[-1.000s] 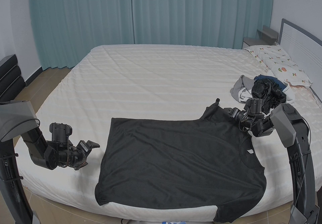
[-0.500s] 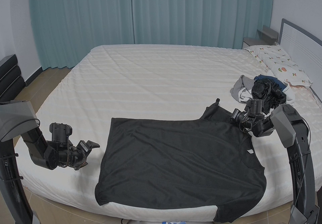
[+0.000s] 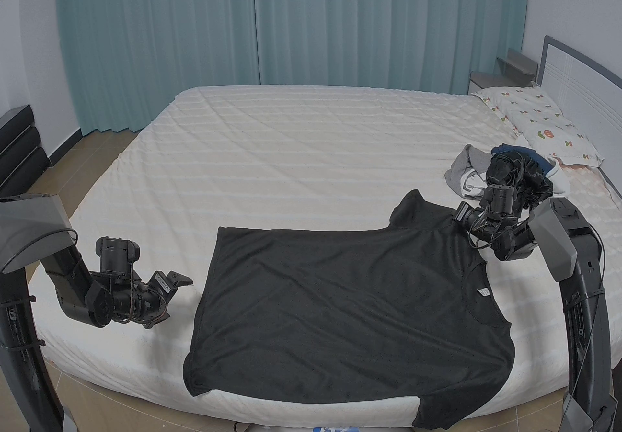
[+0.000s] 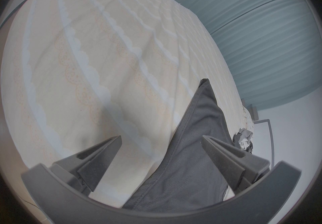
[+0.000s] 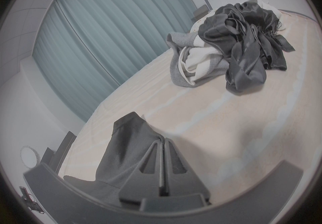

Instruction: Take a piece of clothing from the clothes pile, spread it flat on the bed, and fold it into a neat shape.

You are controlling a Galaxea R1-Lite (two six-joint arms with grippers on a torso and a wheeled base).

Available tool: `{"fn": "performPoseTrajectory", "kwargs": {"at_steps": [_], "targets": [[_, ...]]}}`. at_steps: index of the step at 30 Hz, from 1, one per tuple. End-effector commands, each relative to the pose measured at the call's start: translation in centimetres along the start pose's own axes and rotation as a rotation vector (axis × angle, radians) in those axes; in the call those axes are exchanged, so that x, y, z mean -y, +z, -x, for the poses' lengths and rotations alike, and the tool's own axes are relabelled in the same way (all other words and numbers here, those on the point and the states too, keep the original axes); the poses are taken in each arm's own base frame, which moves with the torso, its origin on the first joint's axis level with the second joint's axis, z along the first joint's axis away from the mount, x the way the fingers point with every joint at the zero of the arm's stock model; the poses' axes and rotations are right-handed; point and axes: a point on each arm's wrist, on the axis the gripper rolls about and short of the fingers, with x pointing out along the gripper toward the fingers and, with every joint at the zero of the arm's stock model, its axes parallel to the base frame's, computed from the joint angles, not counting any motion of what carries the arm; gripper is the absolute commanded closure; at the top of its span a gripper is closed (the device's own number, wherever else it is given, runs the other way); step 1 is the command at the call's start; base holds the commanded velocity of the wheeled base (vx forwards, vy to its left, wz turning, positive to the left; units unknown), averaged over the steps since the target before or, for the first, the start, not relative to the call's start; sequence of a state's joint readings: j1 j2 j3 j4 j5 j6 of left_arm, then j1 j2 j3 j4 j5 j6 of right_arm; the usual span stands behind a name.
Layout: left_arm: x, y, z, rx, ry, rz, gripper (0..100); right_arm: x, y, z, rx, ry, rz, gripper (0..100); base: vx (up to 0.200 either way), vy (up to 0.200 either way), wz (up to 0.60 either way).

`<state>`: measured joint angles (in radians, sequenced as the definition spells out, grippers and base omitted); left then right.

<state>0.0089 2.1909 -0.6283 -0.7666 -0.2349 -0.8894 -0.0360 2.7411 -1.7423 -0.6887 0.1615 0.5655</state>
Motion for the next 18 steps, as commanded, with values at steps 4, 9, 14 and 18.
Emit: {"fn": "performPoseTrajectory", "kwargs": {"at_steps": [4,9,14,18], "targets": [[0.0,0.0,0.0,0.0,0.0,0.001,0,0.4,-0.3,0.6,-0.027,-0.018,0.015,100,0.0,0.0,0.0],[0.0,0.0,0.0,0.0,0.0,0.001,0,1.1,-1.2,0.3,-0.042,-0.029,0.015,0,0.0,0.0,0.0],[0.1,0.1,-0.1,0.003,-0.003,0.003,0,1.0,-0.8,0.5,-0.024,-0.03,0.015,0,0.0,0.0,0.0],[0.7,0.6,0.1,0.023,-0.025,-0.003,0,0.3,0.6,2.1,0.005,-0.03,0.016,0,0.0,0.0,0.0]]}}
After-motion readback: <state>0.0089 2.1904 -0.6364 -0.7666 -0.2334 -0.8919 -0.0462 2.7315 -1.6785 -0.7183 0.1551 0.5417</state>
